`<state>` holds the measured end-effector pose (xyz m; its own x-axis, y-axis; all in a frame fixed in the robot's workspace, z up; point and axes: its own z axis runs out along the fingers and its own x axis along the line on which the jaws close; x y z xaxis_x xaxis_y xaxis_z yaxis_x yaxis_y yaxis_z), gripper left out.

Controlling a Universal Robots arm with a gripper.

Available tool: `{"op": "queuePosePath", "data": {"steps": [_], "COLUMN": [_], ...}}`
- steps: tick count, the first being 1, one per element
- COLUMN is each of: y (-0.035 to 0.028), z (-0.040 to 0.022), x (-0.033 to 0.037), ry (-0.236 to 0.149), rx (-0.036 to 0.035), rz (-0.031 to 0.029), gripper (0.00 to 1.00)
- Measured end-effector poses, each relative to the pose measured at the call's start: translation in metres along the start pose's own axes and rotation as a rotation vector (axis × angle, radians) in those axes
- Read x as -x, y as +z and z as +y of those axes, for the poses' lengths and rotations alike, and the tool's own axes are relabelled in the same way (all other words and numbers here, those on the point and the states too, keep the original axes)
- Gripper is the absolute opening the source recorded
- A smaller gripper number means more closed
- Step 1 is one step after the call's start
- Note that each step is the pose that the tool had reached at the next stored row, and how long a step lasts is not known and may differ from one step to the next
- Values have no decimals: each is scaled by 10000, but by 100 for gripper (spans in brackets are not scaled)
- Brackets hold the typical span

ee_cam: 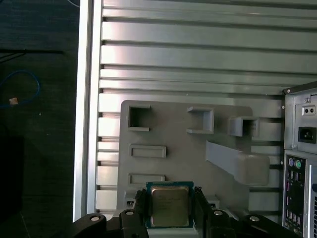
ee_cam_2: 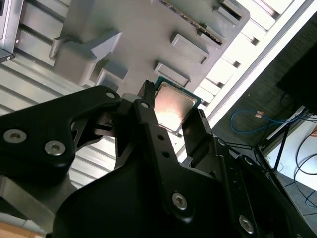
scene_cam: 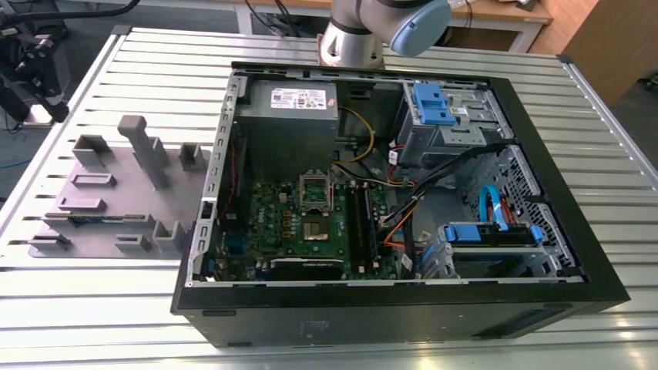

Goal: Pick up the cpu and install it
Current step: 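Pick up the cpu and move it towards the insertion slot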

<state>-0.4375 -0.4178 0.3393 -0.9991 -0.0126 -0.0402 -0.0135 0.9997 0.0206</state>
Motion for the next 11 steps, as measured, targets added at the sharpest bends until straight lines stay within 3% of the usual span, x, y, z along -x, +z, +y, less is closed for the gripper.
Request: {"op": "queuePosePath", "data": {"steps": [5,11], "y": [-110,-122], "z": [2,2], "x": [4,13], "ry": [0,0], "rx": [16,17], "rz": [0,0], "gripper": [47,47]}}
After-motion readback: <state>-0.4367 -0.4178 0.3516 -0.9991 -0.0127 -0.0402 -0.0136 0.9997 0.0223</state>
